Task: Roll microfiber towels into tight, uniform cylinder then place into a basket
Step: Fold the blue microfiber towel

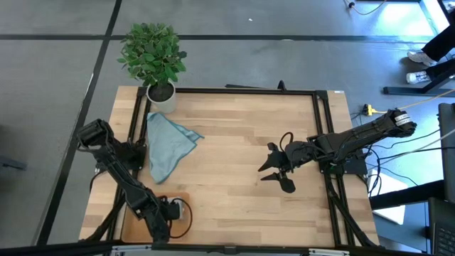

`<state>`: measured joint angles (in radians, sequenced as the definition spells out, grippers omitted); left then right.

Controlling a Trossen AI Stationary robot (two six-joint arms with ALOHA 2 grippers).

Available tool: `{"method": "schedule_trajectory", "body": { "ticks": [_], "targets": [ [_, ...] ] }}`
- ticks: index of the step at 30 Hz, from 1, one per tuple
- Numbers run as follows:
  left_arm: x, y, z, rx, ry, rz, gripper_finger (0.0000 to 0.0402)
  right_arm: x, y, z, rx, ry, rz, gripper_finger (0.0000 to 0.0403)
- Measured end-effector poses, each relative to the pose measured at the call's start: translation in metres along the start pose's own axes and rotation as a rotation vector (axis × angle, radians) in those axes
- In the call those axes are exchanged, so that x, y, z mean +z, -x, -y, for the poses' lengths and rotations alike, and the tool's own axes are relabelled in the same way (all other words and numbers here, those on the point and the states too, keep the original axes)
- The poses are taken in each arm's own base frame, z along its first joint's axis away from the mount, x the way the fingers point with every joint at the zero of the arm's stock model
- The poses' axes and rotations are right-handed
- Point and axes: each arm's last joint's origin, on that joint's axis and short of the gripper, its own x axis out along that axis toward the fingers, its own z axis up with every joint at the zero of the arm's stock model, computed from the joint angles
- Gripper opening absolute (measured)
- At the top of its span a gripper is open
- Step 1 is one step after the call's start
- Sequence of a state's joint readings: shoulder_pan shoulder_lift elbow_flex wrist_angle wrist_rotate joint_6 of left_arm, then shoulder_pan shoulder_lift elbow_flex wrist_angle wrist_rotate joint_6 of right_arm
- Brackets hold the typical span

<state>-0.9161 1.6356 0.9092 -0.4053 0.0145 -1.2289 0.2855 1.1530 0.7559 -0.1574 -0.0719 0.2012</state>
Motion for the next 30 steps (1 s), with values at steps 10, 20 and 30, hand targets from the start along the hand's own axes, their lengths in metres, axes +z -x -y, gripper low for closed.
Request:
{"method": "schedule_trajectory", "body": {
  "ticks": [10, 20, 30],
  "targets": [
    [0.001, 0.016, 0.003, -0.049, -0.002, 0.013, 0.0382, 0.0, 0.0, 0.0, 0.0, 0.0, 0.0, 0.0168],
    [0.006, 0.067, -0.013, -0.028, 0.085, 0.08, 0.0382, 0.0, 0.0, 0.0, 0.0, 0.0, 0.0, 0.0168],
    [0.031, 0.115, -0.061, 0.139, 0.393, 0.256, 0.0382, 0.003, 0.0, -0.001, 0.006, -0.005, 0.03, 0.0168]
  ]
}}
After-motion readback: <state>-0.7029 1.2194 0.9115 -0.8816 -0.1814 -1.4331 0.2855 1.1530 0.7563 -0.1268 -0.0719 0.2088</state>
